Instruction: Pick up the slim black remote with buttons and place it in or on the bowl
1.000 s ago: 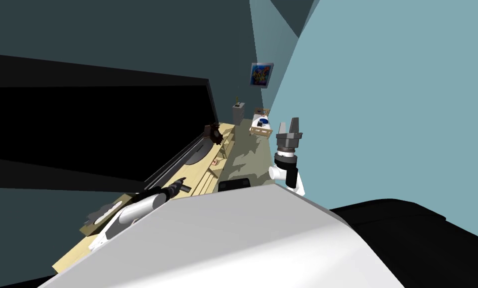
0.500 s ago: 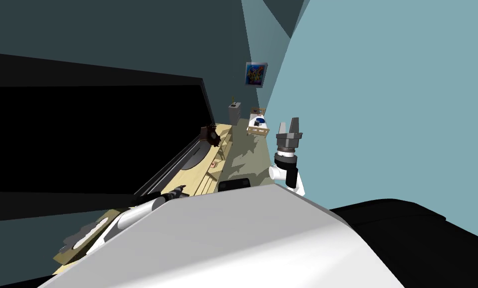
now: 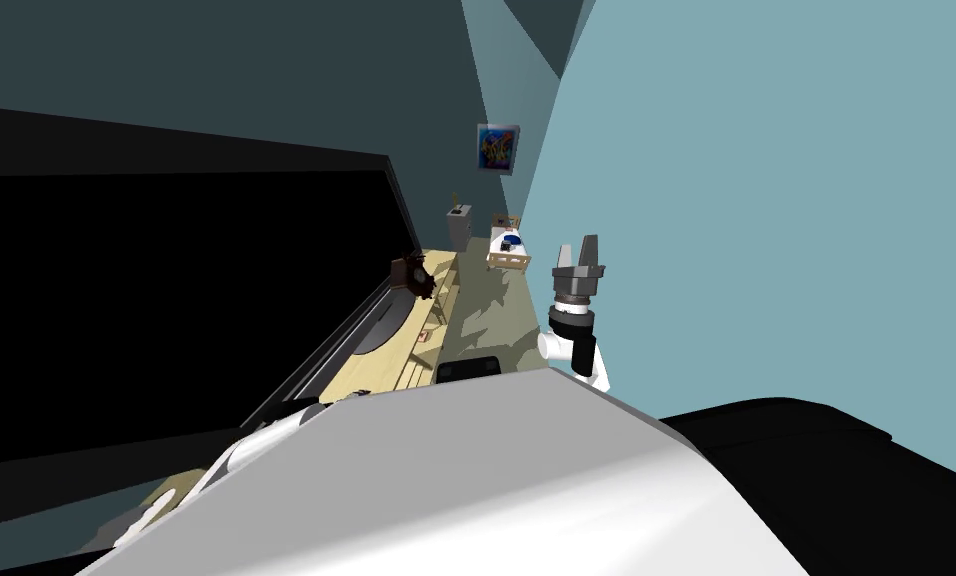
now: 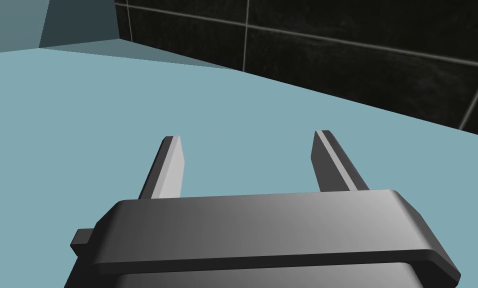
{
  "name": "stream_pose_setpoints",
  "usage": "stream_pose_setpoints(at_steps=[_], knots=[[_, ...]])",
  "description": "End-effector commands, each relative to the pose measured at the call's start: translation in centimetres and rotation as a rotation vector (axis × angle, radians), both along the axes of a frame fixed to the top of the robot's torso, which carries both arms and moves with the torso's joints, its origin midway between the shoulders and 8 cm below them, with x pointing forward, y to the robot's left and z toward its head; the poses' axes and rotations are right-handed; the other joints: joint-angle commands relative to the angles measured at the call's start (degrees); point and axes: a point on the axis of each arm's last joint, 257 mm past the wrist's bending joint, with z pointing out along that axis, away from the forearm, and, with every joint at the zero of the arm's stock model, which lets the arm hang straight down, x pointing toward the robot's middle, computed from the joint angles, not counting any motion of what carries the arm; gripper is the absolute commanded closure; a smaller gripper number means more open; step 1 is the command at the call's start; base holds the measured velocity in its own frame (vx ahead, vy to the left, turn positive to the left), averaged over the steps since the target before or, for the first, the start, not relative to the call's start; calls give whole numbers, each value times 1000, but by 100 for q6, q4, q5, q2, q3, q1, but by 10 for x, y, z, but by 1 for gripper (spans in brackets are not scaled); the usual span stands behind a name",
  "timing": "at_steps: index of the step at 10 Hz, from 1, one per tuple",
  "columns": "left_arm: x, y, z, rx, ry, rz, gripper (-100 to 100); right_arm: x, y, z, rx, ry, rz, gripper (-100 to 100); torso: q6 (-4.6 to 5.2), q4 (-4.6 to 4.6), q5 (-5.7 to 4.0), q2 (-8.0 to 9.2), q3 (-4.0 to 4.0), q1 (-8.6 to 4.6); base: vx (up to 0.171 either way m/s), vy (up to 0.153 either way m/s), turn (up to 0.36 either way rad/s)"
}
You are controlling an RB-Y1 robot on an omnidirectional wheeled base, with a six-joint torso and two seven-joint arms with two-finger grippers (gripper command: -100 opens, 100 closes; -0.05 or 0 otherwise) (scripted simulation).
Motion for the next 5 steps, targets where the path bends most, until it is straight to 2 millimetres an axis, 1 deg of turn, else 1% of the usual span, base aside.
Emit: stream_pose_setpoints(at_steps=[1,2,3,5], knots=[[-25,-3,-5,-25,69,6,-100,0,0,0,0,0,0,0,0,0,0,0,0,0,58,51,-183],[-38,-5,-8,-40,107,9,-100,0,0,0,0,0,0,0,1,0,0,-1,-1,5,57,68,-185],[-48,-7,-10,-51,136,11,-100,0,0,0,0,0,0,0,-1,0,1,0,0,9,47,77,-111],[-64,-9,-12,-68,178,13,-100,0,0,0,0,0,0,0,-2,1,2,4,2,8,35,71,-61]])
